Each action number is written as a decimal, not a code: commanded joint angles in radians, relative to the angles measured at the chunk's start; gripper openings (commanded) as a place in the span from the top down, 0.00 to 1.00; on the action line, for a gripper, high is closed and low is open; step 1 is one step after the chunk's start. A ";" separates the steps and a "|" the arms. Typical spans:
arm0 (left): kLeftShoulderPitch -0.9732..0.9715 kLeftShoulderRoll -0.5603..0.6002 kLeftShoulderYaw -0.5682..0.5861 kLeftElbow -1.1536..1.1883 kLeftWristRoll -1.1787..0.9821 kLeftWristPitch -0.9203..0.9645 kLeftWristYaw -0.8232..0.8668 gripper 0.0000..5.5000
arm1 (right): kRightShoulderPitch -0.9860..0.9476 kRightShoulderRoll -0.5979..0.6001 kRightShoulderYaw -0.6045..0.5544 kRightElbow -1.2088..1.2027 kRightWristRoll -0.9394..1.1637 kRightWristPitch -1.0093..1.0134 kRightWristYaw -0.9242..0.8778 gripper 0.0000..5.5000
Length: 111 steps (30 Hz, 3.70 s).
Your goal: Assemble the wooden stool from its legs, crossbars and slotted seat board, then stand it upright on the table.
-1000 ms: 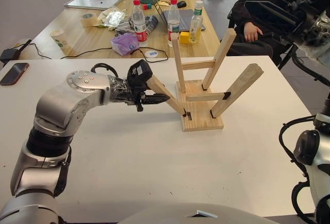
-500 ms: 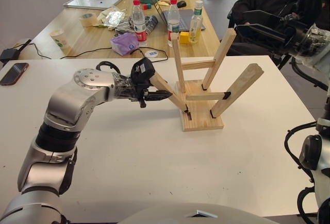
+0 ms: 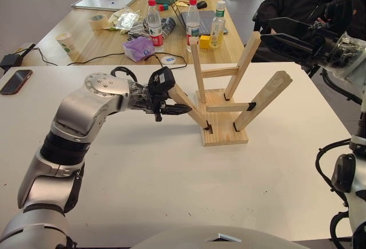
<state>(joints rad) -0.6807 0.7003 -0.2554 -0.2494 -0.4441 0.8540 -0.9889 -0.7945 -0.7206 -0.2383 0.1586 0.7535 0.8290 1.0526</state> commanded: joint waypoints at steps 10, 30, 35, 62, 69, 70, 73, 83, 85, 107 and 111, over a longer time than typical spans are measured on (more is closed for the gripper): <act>-0.007 -0.019 -0.050 0.016 -0.008 0.073 -0.024 0.63 | 0.040 0.006 -0.021 -0.042 0.012 -0.003 -0.018 0.02; -0.135 0.063 -0.224 0.093 0.108 0.115 -0.084 0.63 | 0.137 0.015 -0.062 -0.139 0.041 0.016 -0.066 0.02; -0.243 0.069 -0.313 0.159 0.139 0.182 -0.106 0.63 | 0.217 0.019 -0.095 -0.225 0.087 0.033 -0.114 0.02; -0.206 0.027 -0.360 0.350 0.196 0.091 -0.145 0.63 | -0.480 0.070 0.672 0.063 -0.366 -0.001 0.226 0.18; -0.204 -0.006 -0.377 0.429 0.221 0.043 -0.148 0.63 | -0.479 0.083 0.766 0.115 -0.468 -0.025 0.340 0.39; -0.206 -0.010 -0.380 0.441 0.223 0.040 -0.150 0.63 | -0.477 0.085 0.768 0.122 -0.479 -0.030 0.347 0.43; -0.211 -0.013 -0.388 0.461 0.234 0.033 -0.162 0.63 | -0.474 0.105 0.779 0.182 -0.532 -0.069 0.352 0.53; -0.243 -0.038 -0.407 0.482 0.259 0.026 -0.191 0.63 | -0.393 0.163 0.817 0.269 -0.672 -0.192 0.343 0.68; -0.246 -0.042 -0.408 0.486 0.261 0.024 -0.193 0.63 | -0.382 0.167 0.820 0.274 -0.689 -0.199 0.348 0.68; -0.257 -0.105 -0.406 0.520 0.287 0.010 -0.209 0.63 | -0.323 0.250 0.807 0.467 -0.841 -0.341 0.318 0.78; -0.264 -0.121 -0.411 0.556 0.301 -0.004 -0.211 0.63 | -0.316 0.248 0.805 0.467 -0.850 -0.355 0.331 0.90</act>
<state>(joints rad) -1.0553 0.6067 -0.5487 0.2268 -0.2290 0.8146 -1.2141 -1.1318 -0.4785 0.5765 0.6202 -0.0848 0.4761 1.3744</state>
